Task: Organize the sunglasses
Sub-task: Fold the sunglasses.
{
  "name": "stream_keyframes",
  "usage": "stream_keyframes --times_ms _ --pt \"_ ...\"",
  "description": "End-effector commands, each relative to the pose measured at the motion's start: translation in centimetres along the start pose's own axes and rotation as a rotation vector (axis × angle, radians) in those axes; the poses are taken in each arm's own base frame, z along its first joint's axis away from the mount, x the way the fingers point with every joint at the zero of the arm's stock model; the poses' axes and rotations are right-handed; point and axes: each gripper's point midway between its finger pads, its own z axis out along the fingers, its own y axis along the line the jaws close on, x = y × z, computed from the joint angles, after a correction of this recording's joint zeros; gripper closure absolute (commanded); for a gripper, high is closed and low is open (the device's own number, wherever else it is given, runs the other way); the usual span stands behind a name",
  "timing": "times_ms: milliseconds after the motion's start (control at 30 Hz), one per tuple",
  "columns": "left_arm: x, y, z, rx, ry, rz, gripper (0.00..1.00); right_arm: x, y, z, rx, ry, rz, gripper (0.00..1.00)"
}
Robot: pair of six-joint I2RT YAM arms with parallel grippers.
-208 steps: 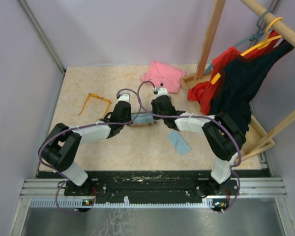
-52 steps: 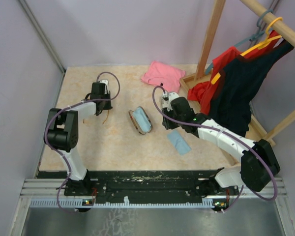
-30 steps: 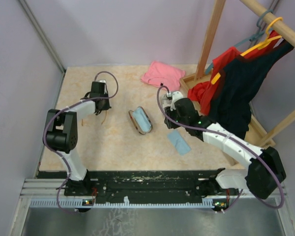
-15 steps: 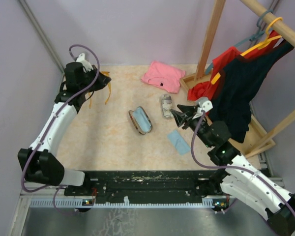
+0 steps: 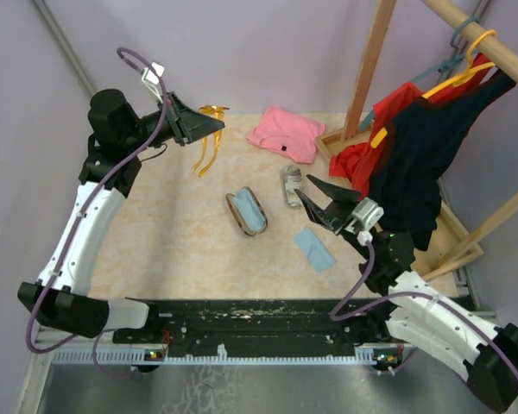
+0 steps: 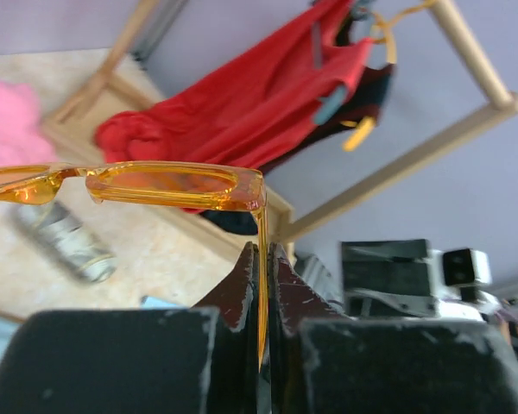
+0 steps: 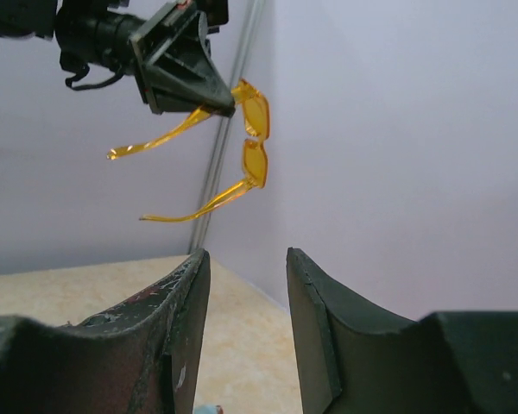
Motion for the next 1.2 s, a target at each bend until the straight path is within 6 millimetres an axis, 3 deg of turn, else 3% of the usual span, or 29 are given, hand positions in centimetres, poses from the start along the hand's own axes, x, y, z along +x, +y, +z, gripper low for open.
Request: stream_keyframes --times_ms 0,200,367,767,1167 --pt "-0.9 -7.1 -1.2 0.218 -0.031 0.027 0.99 -4.4 -0.1 2.2 -0.05 -0.179 -0.155 0.58" --pt "-0.4 -11.4 -1.2 0.364 -0.061 -0.034 0.99 -6.1 -0.5 5.5 -0.084 -0.251 -0.219 0.58" --pt "0.0 -14.4 -0.7 0.44 -0.046 -0.052 1.0 -6.3 -0.9 8.2 -0.108 -0.26 -0.27 0.58" --pt "-1.5 -16.2 -1.3 0.483 -0.134 -0.072 1.0 -7.1 -2.3 14.0 -0.148 -0.242 -0.335 0.58" --pt "-2.2 -17.3 -2.2 0.504 -0.169 -0.042 1.0 -6.5 -2.4 16.9 -0.285 -0.199 -0.365 0.58"
